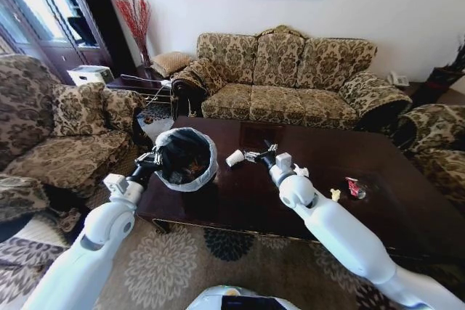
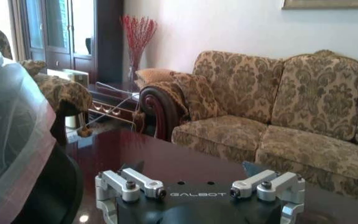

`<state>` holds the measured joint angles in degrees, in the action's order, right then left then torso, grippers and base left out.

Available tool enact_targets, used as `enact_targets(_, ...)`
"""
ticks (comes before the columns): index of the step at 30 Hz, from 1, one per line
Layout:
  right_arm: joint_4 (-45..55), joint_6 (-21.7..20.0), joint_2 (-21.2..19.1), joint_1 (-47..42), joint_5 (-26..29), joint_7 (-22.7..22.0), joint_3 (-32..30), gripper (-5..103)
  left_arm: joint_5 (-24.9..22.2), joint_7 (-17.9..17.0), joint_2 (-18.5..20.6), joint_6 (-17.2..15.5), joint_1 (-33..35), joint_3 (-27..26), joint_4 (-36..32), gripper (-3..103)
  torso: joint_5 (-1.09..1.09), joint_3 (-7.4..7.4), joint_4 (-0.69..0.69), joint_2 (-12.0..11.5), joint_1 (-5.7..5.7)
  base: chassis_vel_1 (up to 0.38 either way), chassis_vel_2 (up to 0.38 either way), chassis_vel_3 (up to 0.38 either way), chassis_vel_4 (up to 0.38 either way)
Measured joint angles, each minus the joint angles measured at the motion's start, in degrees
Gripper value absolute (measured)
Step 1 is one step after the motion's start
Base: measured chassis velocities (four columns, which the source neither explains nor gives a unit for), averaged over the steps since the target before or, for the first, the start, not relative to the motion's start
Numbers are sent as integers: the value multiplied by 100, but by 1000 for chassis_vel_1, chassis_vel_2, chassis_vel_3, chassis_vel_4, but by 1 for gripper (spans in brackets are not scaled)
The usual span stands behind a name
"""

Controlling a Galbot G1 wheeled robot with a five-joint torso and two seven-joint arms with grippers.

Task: Move to the front of the table and place the trash on the table into the trash bin.

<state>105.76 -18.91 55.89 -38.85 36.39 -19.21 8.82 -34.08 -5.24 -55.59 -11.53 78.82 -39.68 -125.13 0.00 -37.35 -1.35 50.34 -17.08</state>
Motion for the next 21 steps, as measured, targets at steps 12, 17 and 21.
enact_targets(12, -269, -37, 142, 22, 15, -208, 199, 100, -7, -14, -60, 4, 84, -12, -154, 3, -1, 0, 0, 0, -1, -62, 47, 58, -46)
enact_targets(17, -622, 11, 275, -65, 117, -135, 206, 100, -9, -28, -64, 4, 105, -26, -196, 3, 0, 0, 1, 0, -1, -19, 21, 18, -16)
enact_targets(21, -981, 76, 477, -55, 263, 130, 285, 100, -11, -36, -46, 8, 106, -49, -198, 3, 0, 2, 1, 1, 2, 0, 0, 0, 0)
